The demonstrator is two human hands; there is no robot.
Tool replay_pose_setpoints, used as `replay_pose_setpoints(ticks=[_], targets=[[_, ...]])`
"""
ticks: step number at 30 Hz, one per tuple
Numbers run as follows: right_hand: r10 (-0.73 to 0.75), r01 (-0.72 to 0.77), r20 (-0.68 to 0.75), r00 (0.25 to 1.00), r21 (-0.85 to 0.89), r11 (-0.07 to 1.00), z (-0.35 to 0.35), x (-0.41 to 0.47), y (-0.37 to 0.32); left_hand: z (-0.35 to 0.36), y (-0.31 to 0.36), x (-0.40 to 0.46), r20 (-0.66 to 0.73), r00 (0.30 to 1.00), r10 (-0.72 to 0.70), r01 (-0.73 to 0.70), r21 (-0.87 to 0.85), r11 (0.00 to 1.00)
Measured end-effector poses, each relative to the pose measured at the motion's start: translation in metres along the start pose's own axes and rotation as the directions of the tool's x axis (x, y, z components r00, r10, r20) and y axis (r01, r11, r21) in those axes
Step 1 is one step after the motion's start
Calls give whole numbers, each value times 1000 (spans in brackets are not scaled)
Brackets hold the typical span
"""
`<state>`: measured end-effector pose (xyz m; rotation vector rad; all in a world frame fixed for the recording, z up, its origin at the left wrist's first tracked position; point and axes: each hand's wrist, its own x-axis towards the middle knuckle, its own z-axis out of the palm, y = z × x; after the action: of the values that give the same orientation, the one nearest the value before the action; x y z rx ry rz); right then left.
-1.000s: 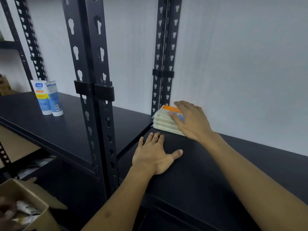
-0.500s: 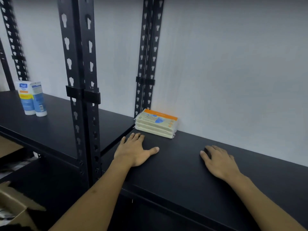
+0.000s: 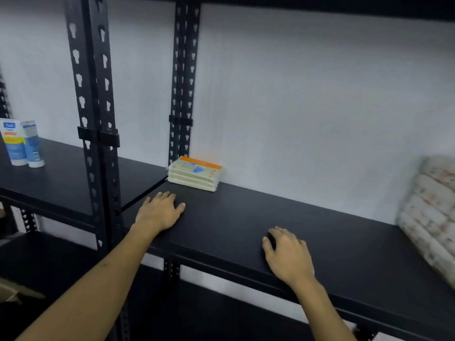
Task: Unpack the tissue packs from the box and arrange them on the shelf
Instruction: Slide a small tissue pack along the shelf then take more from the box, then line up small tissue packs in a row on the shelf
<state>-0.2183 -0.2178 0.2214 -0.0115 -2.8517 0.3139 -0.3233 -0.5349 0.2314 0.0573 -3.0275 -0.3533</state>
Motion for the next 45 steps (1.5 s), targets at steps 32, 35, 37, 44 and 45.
replay_pose_setpoints(ticks=[32, 35, 37, 44, 45], targets=[[329, -469, 509, 795, 173, 866, 197, -341, 108, 294, 35, -362, 675, 698, 238, -59, -276, 959], [256, -489, 851, 458, 1, 872, 218, -367, 110, 338, 33, -360, 808, 565, 168, -16, -193, 981], [239, -460, 896, 374, -45, 887, 224, -370, 105, 341, 39, -363, 829, 544, 131, 41, -182, 982], [199, -461, 914, 354, -14, 887, 265, -368, 115, 378, 45, -372, 846, 533, -2, 217, -134, 967], [197, -478, 910, 366, 2, 879, 264, -366, 112, 383, 47, -372, 849, 528, -30, 234, -111, 966]])
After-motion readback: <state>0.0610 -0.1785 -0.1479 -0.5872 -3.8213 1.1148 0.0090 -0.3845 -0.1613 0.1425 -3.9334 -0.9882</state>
